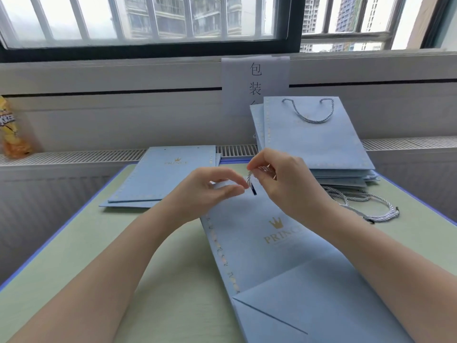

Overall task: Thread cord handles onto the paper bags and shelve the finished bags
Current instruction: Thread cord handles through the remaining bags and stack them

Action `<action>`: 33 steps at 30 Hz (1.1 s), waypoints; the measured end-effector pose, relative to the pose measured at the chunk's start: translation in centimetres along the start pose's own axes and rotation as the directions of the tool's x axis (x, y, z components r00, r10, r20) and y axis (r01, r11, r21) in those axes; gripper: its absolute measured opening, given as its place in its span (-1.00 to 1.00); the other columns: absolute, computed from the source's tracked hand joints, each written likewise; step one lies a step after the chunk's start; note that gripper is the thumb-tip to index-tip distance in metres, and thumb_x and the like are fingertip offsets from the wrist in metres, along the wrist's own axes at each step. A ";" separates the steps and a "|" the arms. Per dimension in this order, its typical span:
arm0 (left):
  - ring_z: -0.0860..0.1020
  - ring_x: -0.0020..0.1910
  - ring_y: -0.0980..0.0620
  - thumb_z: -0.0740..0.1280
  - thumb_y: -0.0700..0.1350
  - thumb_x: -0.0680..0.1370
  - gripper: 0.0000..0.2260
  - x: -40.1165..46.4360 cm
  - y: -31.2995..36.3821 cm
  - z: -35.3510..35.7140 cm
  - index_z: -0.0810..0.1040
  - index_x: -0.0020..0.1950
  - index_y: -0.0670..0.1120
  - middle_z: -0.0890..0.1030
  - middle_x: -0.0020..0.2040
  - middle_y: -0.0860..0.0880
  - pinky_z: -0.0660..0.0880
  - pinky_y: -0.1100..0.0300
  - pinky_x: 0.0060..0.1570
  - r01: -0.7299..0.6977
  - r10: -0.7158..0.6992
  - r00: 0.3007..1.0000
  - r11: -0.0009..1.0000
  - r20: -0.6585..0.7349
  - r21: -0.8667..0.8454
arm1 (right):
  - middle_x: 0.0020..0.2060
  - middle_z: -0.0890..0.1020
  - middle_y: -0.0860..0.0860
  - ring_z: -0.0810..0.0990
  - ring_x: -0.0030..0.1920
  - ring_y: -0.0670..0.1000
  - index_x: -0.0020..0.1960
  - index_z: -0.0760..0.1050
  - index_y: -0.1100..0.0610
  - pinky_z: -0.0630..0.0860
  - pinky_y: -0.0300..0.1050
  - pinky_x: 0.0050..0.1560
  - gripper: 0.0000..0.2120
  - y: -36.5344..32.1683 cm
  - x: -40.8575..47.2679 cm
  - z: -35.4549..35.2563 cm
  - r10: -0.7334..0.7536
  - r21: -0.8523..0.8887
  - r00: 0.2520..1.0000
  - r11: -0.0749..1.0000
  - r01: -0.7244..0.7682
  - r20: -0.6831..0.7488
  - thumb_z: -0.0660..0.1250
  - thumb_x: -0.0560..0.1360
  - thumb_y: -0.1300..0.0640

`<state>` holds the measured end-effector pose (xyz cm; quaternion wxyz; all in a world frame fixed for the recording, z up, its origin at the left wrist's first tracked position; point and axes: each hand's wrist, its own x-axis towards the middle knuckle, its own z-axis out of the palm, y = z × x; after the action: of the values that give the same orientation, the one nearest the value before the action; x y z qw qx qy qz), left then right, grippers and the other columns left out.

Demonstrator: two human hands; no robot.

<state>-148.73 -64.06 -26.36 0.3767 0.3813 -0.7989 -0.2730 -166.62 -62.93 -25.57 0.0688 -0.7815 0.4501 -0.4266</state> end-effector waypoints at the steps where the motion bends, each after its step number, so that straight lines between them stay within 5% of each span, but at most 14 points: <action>1: 0.57 -0.18 0.27 0.39 -0.20 0.49 -0.87 0.0 0.1 0.1 0.64 -0.16 0.03 0.66 -0.18 0.21 0.44 0.37 -0.06 -0.005 0.005 1.000 1.000 0.001 0.008 | -0.31 0.50 -0.22 0.50 -0.30 -0.29 -0.01 0.56 0.16 0.36 -0.48 -0.22 -0.90 0.1 -0.1 0.1 0.006 0.018 1.000 1.000 -0.006 0.013 0.29 0.53 0.28; 7: 0.49 -0.23 0.13 0.42 -0.17 0.48 -0.93 0.2 -0.9 0.4 0.63 -0.20 -0.10 0.61 -0.23 -0.08 0.40 0.21 -0.12 0.065 -0.065 0.998 0.998 0.016 0.020 | -0.29 0.66 -0.03 0.63 -0.28 -0.08 -0.10 0.52 0.08 0.55 -0.22 -0.10 -0.86 -0.9 -0.4 0.6 0.027 0.310 0.996 0.950 -0.051 0.082 0.30 0.51 0.31; 12: 0.43 -0.43 0.29 0.35 -0.17 0.53 -0.80 0.1 -0.4 0.1 0.57 -0.29 0.00 0.55 -0.40 0.20 0.32 0.43 -0.31 0.067 -0.068 0.998 0.995 0.004 0.075 | -0.30 0.60 -0.11 0.55 -0.28 -0.10 -0.05 0.53 0.04 0.51 -0.09 -0.13 -0.85 0.0 -0.4 0.9 0.022 0.058 0.999 0.998 -0.024 0.037 0.25 0.55 0.26; 17: 0.48 -0.32 0.25 0.34 -0.16 0.54 -0.80 0.2 -0.2 -0.2 0.60 -0.25 0.05 0.63 -0.27 0.08 0.36 0.44 -0.23 0.055 -0.048 0.996 0.993 -0.071 0.109 | -0.28 0.52 -0.14 0.50 -0.25 -0.18 -0.01 0.59 0.11 0.41 -0.36 -0.18 -0.72 0.6 0.1 0.2 0.048 0.030 0.997 0.998 -0.047 -0.053 0.14 0.55 0.34; 22: 0.55 -0.30 0.20 0.37 -0.23 0.51 -0.87 0.0 0.1 -0.1 0.65 -0.15 -0.02 0.66 -0.22 0.03 0.46 0.34 -0.22 0.055 -0.054 0.997 0.998 -0.062 0.025 | -0.29 0.52 -0.12 0.49 -0.25 -0.18 -0.06 0.51 0.09 0.38 -0.38 -0.21 -0.96 0.0 -0.3 1.0 0.039 0.055 0.993 0.997 -0.045 0.108 0.34 0.51 0.20; 24: 0.56 -0.25 0.16 0.36 -0.24 0.52 -0.85 -0.1 0.3 -0.3 0.63 -0.10 0.01 0.65 -0.18 0.02 0.50 0.25 -0.18 0.064 -0.063 0.997 0.998 -0.031 0.020 | -0.32 0.44 -0.15 0.41 -0.30 -0.23 -0.13 0.40 0.09 0.33 -0.36 -0.27 -0.87 -0.1 -0.7 1.5 0.011 -0.027 0.988 1.000 -0.007 0.153 0.36 0.50 0.19; 26: 0.57 -0.16 0.11 0.34 -0.26 0.53 -0.81 -0.1 0.6 -1.0 0.59 0.00 0.03 0.63 -0.09 -0.02 0.53 0.17 -0.08 0.138 -0.140 0.989 0.990 0.056 0.031 | -0.37 0.39 -0.15 0.36 -0.35 -0.21 -0.15 0.33 0.10 0.30 -0.31 -0.33 -0.84 -0.3 -0.9 1.5 0.001 -0.085 0.986 0.996 0.013 0.169 0.32 0.52 0.19; 28: 0.55 -0.18 0.15 0.32 -0.24 0.54 -0.78 -0.1 0.7 -1.8 0.52 0.10 0.05 0.59 -0.06 -0.04 0.50 0.32 -0.15 0.254 -0.267 0.952 0.962 0.147 0.100 | -0.40 0.41 -0.10 0.35 -0.37 -0.14 -0.11 0.31 0.13 0.30 -0.24 -0.33 -0.86 -0.4 -1.0 1.3 0.011 -0.081 0.981 0.997 0.005 0.195 0.27 0.55 0.17; 31: 0.47 -0.40 0.26 0.37 -0.16 0.53 -0.81 0.0 0.4 -2.3 0.51 0.10 0.04 0.56 -0.23 0.03 0.36 0.44 -0.38 0.317 -0.352 0.926 0.922 0.139 0.222 | -0.35 0.46 -0.12 0.41 -0.32 -0.14 0.00 0.42 0.13 0.35 -0.16 -0.24 -0.97 -0.3 -1.0 1.4 0.036 -0.030 0.977 0.999 -0.030 0.212 0.20 0.58 0.20; 33: 0.46 -0.42 0.27 0.39 -0.14 0.51 -0.89 0.1 0.1 -2.1 0.56 0.00 0.02 0.55 -0.30 0.08 0.33 0.42 -0.38 0.319 -0.366 0.920 0.907 0.138 0.275 | -0.31 0.44 -0.18 0.44 -0.29 -0.18 0.09 0.53 0.15 0.43 -0.19 -0.17 -0.80 -0.2 -0.7 1.4 0.068 0.014 0.978 0.997 -0.072 0.198 0.16 0.58 0.29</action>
<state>-147.14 -64.33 -25.06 0.1958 0.5327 -0.7786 -0.2677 -165.60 -62.64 -26.80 0.1365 -0.8030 0.4635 -0.3489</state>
